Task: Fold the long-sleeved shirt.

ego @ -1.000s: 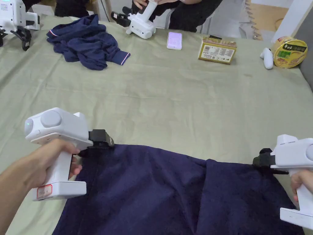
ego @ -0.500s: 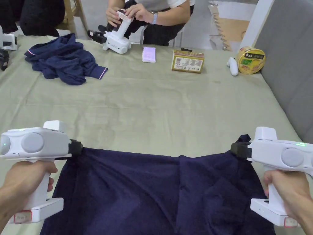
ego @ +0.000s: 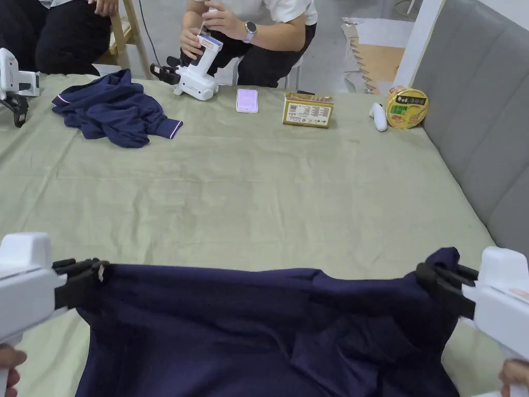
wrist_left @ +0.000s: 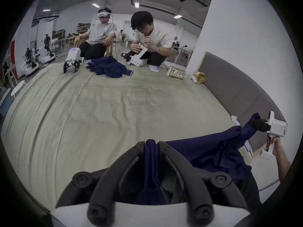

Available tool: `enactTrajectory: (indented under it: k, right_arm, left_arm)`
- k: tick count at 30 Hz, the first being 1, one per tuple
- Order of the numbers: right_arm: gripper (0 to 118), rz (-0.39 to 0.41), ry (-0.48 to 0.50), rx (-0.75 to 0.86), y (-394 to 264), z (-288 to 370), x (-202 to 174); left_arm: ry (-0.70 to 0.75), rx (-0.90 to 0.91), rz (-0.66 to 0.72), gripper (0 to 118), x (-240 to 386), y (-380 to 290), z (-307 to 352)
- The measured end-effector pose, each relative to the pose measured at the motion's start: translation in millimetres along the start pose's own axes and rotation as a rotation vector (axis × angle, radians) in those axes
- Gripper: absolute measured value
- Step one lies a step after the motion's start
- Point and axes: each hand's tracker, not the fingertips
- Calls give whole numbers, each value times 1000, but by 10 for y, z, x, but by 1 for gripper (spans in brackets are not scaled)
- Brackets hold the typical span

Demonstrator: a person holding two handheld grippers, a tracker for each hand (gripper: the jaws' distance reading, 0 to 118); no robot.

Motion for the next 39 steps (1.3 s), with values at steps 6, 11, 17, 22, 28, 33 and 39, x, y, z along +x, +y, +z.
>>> enactTrajectory:
  k: [6, 11, 17, 22, 28, 33, 39]
  right_arm:
    - [14, -22, 25, -143, -711, 490, -84]
    - [14, -31, -36, -345, -1277, 416, -211]
    - [20, -20, -65, -443, -1366, 205, -229]
    - [79, 67, -136, -484, -1267, 87, -306]
    - [108, -29, -107, -196, -683, 465, -451]
    - [112, 23, -77, 140, -138, 524, -844]
    - [48, 85, -127, 379, 180, 342, -1410]
  left_arm:
    - [24, -163, -106, 19, 42, -709, 257]
    - [74, -382, -80, 19, 83, -1301, -16]
    - [124, -369, -80, 23, 14, -1484, -223]
    - [164, -428, 35, 55, -30, -1353, -314]
    - [223, -56, 5, 108, 367, -957, 353]
    - [227, 165, -11, 110, 825, -521, 518]
    - [317, 350, -120, 23, 1346, -275, 245]
